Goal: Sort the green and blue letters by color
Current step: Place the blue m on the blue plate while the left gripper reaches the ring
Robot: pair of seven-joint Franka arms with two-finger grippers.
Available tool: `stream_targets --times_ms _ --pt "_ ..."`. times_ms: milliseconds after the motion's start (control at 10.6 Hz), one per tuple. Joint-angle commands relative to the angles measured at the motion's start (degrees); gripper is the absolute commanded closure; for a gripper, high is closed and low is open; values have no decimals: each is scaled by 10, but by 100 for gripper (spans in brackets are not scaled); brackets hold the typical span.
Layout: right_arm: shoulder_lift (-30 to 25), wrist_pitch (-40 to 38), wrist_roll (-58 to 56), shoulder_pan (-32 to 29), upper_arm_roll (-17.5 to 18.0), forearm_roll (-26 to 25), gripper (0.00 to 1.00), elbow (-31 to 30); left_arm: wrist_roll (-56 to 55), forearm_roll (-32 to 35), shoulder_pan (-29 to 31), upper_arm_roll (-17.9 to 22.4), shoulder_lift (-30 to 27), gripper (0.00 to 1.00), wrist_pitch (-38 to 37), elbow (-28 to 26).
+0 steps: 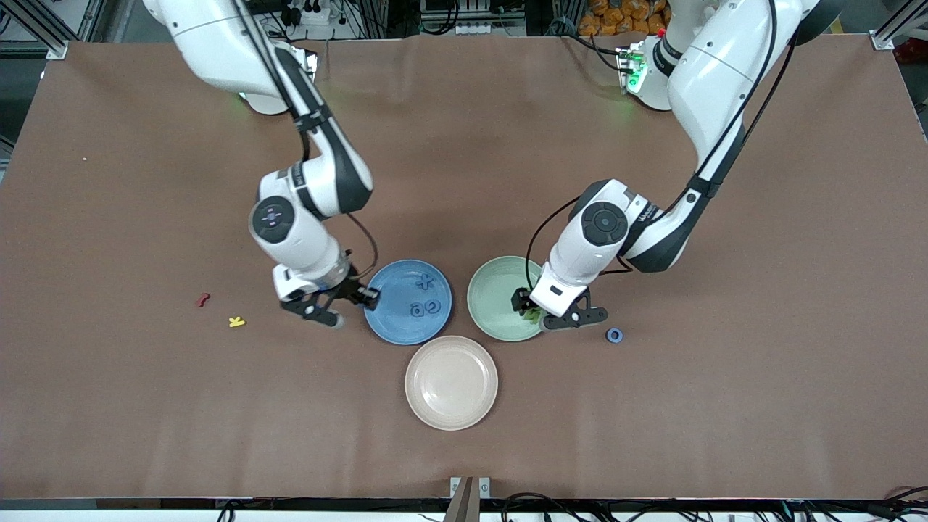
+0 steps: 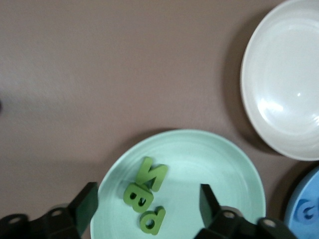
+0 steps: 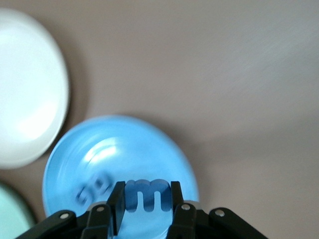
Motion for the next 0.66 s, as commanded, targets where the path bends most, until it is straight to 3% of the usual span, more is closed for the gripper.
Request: stream_targets --times_ms 0,94,188,283,565 --pt "25 3 -1 42 19 -8 73 23 -11 16 1 18 -36 0 -56 35" --pt "34 3 0 56 21 -9 70 33 0 16 7 22 -56 0 -68 39" --pt "37 2 1 64 21 -6 25 38 20 15 25 22 -79 0 -76 41" --pt "37 1 -4 61 21 -8 0 38 52 14 45 19 -96 0 -87 42" --pt "17 -11 -28 16 21 -11 0 39 92 5 72 21 -162 0 -159 42"
